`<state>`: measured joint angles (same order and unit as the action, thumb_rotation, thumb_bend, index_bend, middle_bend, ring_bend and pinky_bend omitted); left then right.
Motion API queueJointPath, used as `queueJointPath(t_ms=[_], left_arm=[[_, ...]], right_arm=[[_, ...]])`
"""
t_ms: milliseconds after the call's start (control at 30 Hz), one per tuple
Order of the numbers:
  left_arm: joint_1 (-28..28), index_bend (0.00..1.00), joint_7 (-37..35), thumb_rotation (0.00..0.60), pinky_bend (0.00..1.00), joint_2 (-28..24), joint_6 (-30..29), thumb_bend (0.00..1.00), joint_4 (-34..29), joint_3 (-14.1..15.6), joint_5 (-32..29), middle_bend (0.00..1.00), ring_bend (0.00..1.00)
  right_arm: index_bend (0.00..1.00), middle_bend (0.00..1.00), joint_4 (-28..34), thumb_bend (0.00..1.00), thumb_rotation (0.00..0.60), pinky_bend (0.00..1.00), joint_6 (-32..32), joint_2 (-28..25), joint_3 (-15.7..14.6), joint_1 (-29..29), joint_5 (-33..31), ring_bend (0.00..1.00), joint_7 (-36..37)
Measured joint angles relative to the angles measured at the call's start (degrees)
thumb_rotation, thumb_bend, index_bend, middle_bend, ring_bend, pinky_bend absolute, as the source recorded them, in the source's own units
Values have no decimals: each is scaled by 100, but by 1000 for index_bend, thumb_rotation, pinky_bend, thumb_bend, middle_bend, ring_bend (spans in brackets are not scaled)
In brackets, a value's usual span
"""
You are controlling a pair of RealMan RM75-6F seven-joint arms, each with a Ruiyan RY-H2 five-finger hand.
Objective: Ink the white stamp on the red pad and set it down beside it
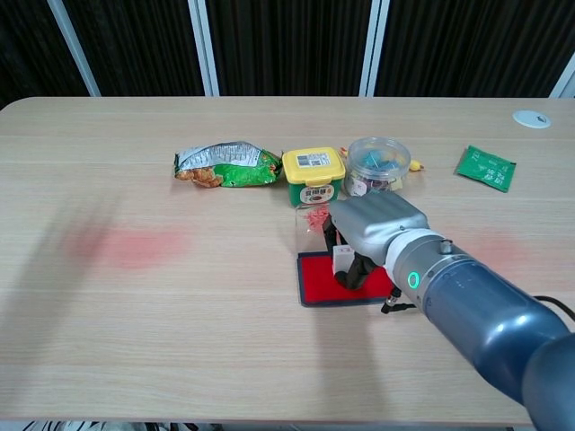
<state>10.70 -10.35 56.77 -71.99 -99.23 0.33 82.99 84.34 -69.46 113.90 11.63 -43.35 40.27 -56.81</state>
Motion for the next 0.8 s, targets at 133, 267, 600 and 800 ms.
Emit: queueJointPath(t_ms=[133,267,600,800], left_arm=[[1,0,1,600,0,0,4,0,-1,1,-1,0,0],[0,0,2,600,0,-1,1,0,-3,2,-1,0,0],[-11,0,-3,600,0,-1,-25,0,1,3,9,0,0],[-36,0,-24,600,0,-13,-76,0,0,13,47,0,0]], right_arm=[[657,552,-47,479,600,438,17,31,-33,5,-13,415,16],[657,552,-25,480,600,438,-1,26,-29,2,31,415,37],[656,550,356,479,600,438,-196,-231,47,-7,227,415,15],[656,544,645,480,600,438,-332,-578,40,81,301,415,25]])
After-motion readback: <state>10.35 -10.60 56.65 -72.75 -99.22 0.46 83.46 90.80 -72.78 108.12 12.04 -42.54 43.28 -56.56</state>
